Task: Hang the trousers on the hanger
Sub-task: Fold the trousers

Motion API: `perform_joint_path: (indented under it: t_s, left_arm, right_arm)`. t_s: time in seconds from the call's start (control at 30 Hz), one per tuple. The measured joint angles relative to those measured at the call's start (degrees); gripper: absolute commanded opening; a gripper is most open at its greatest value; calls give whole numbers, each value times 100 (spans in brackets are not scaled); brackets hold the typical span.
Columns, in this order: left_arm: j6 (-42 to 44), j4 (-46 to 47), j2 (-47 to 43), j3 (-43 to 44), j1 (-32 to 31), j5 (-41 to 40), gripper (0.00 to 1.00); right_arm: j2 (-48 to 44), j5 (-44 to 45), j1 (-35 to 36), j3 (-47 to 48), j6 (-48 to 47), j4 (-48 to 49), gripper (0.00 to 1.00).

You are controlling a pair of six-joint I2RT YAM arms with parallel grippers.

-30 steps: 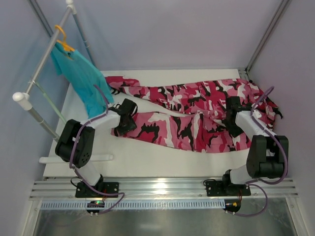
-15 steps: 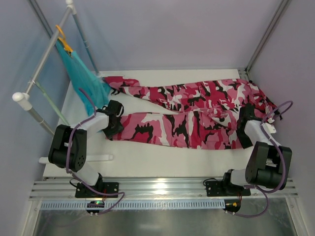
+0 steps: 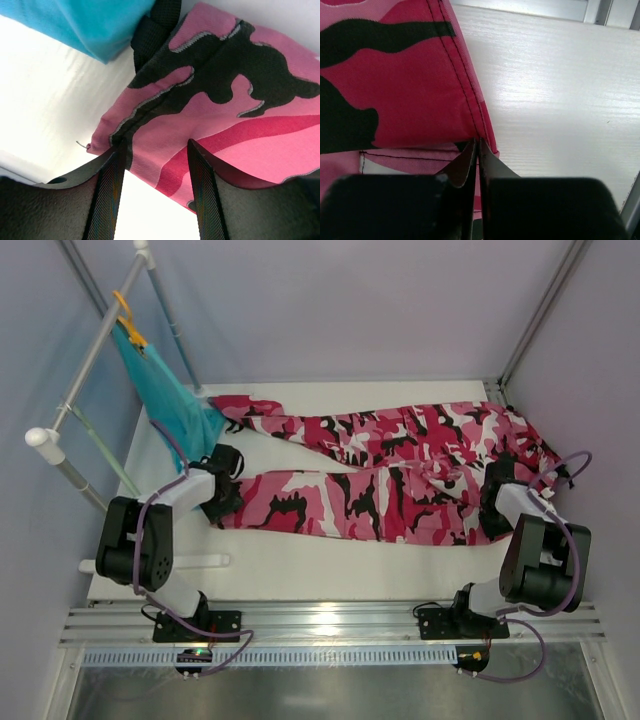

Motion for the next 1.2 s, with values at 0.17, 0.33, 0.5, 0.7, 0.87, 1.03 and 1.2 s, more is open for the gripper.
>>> perform_joint_path:
  t_s: [0.17,0.33,0.5,0.7,0.87,1.03,1.2]
  left_arm:
    - [-2,-136,-168,0,127,-103,53]
    - [-22,-160,-391,0,179,-142,53]
    - [-48,-155,-581,0,155,-7,55]
    - [4,-92,-1362,0,-323,35,58]
    - [236,114,-1974,37,-955,212,61]
    - [476,439,-2028,315,-1399,688,64]
    - [686,579,-1285,1029,-1545,892,66]
  right_arm:
    - [-415,15,0,-337,350,-162,4]
    - [-1867,-68,0,-988,791,-656,4]
    - [-3270,-168,28,-1427,1196,-1370,5]
    - [-3829,-542,44,-1438,761,-1259,47]
    - [-3185,-1985,55,-745,-1126,-74,62]
    - [-1049,-3071,175,1668,-2492,699,64]
    - [918,-3469,417,3729,-3156,907,65]
